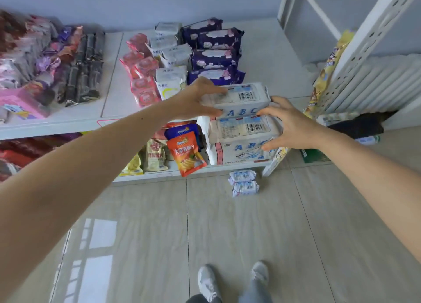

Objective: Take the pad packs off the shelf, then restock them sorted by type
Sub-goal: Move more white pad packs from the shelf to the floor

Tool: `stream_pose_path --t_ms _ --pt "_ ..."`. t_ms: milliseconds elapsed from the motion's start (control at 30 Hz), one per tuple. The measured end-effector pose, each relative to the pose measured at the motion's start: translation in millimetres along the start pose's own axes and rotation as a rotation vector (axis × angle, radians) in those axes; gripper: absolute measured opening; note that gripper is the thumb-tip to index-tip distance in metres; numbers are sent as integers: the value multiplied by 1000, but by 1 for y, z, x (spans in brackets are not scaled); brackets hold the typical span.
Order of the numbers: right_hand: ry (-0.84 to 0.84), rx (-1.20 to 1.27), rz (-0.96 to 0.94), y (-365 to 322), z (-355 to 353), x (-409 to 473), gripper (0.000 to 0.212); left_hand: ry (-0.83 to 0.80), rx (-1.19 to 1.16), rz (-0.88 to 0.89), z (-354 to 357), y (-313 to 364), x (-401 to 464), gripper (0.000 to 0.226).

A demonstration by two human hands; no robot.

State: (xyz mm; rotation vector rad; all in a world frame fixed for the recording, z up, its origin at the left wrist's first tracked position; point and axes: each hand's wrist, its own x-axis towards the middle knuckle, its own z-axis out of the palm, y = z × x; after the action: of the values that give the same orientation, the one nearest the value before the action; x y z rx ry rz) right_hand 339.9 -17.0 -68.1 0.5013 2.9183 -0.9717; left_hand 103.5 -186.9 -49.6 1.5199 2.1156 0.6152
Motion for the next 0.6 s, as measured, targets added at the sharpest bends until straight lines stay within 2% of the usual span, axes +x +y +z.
stream_pose_path --t_ms 367,600 --pt "-117 105 77 155 129 -41 81 -123 -95 -158 206 -49 33 65" --pt "-156 181 120 282 262 -55 81 -169 -152 -204 373 -124 60 73"
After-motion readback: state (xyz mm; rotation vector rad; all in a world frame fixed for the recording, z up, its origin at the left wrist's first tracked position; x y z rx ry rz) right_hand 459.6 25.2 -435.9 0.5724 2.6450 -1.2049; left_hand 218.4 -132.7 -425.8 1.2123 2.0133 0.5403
